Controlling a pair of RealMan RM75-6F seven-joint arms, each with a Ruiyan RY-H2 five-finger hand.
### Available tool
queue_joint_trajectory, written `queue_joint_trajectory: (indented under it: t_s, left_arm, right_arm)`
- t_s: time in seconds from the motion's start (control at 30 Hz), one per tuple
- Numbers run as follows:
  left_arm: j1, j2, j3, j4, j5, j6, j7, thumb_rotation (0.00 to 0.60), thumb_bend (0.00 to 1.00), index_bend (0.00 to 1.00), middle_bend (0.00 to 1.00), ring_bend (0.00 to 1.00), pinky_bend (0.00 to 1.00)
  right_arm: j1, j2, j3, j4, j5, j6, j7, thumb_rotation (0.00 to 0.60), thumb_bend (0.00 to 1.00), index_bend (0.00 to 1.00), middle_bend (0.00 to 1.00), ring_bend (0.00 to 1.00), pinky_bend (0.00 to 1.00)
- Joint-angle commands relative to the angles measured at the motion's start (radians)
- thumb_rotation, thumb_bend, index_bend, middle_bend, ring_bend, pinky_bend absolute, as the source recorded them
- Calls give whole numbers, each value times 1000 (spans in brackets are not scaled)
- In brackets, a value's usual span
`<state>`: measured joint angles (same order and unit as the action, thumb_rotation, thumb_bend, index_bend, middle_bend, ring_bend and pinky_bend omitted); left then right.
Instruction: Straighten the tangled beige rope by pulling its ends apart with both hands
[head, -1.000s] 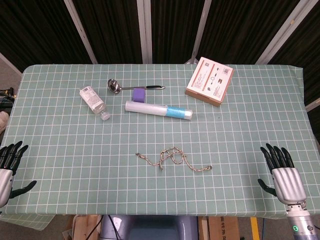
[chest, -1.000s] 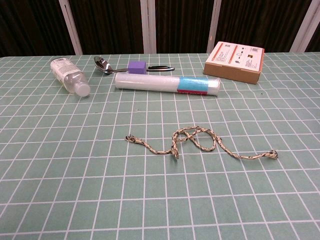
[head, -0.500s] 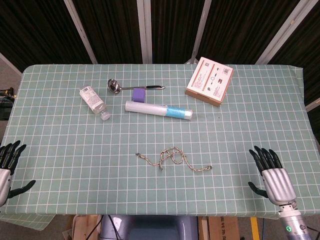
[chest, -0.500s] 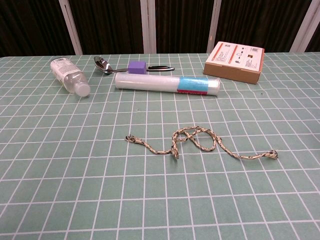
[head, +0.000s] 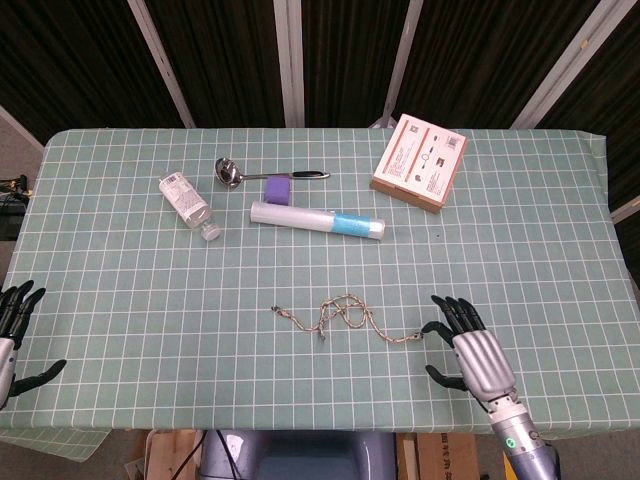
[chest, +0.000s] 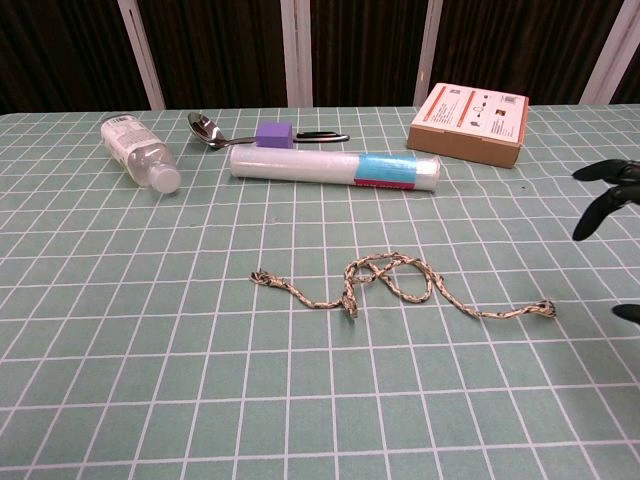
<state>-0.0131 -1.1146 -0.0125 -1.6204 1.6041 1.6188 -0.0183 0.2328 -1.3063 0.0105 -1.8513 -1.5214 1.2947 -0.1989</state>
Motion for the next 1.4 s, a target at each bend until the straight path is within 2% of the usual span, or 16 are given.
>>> queue_joint_trajectory:
  t_s: [0.03,0.37,0.67,1.0,1.4]
  left_arm:
    - [1,2,-3,1,-3,3,-8,600,17,0,0,0,0]
    - [1,7,-1,1,-9,-5,-15,600,17,0,0,0,0]
    - [-1,6,-2,-1,-15,-14,-11,600,18,0,0,0,0]
    - [-5,6,-6,0,-24,-23,-13,600,18,0,0,0,0]
    - [-5,7,-8,1,-27,-24,-17,600,18,0,0,0,0]
  right_arm:
    - [21,-62,13,2,42,-37,-49,600,273,392,107,0,0]
    - [46,-192,44,62,136,-72,-130,600,272,455,149,0,0]
    - [68,-275,79,146,196,-81,-154,600,273,458,158,0,0]
    - [83,-315,98,204,254,-96,-160,600,341,523,175,0,0]
    - [95,-340,105,228,280,-95,-170,600,387,527,175,0,0]
